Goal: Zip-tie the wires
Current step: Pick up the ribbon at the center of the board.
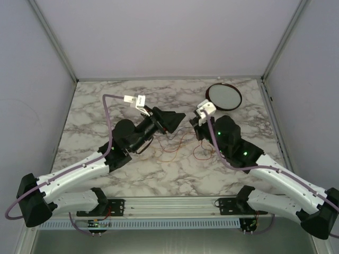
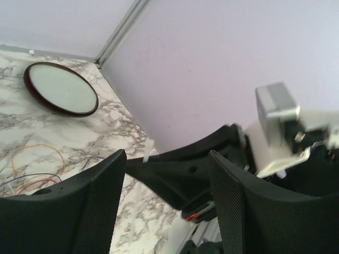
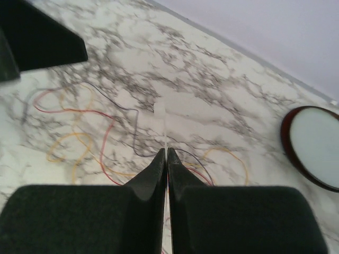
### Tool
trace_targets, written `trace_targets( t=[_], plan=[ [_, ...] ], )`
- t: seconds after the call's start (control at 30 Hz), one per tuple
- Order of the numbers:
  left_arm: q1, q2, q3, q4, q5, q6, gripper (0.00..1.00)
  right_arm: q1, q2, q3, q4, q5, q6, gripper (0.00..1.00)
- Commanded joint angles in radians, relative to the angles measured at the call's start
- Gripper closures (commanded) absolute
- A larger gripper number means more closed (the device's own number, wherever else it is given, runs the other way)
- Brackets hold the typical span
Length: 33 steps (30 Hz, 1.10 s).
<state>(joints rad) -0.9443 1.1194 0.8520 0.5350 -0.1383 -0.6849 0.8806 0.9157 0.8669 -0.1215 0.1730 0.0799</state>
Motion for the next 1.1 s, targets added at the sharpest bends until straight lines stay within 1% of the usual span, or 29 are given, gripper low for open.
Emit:
trace_targets(
  t=[0.0,0.17,0.37,0.6,0.7,0.87,0.97,1.07],
  plan=[
    [0.003,0.018,0.075,-0.133,-0.068,-0.086,0.37,0.078,0.044,0.037,0.012,0.197,-0.135,1.0],
    [0.004,0.054,0.142,-0.266,-0.078,-0.139,0.39,0.13,0.073,0.042,0.013,0.272,-0.169,1.0],
    [0.004,0.069,0.155,-0.331,-0.09,-0.167,0.39,0.152,0.073,0.043,0.027,0.282,-0.19,1.0],
    [0.008,0.099,0.148,-0.305,-0.081,-0.182,0.41,0.165,0.088,0.04,0.031,0.275,-0.196,1.0],
    [0.009,0.125,0.155,-0.274,-0.062,-0.189,0.42,0.17,0.096,0.041,0.031,0.275,-0.192,1.0],
    [0.009,0.164,0.174,-0.269,-0.057,-0.189,0.44,0.175,0.102,0.04,0.034,0.279,-0.19,1.0],
    [0.009,0.178,0.173,-0.262,-0.059,-0.192,0.47,0.176,0.104,0.04,0.033,0.28,-0.19,1.0],
    [0.009,0.186,0.172,-0.253,-0.059,-0.196,0.52,0.175,0.109,0.039,0.033,0.284,-0.191,1.0]
  ],
)
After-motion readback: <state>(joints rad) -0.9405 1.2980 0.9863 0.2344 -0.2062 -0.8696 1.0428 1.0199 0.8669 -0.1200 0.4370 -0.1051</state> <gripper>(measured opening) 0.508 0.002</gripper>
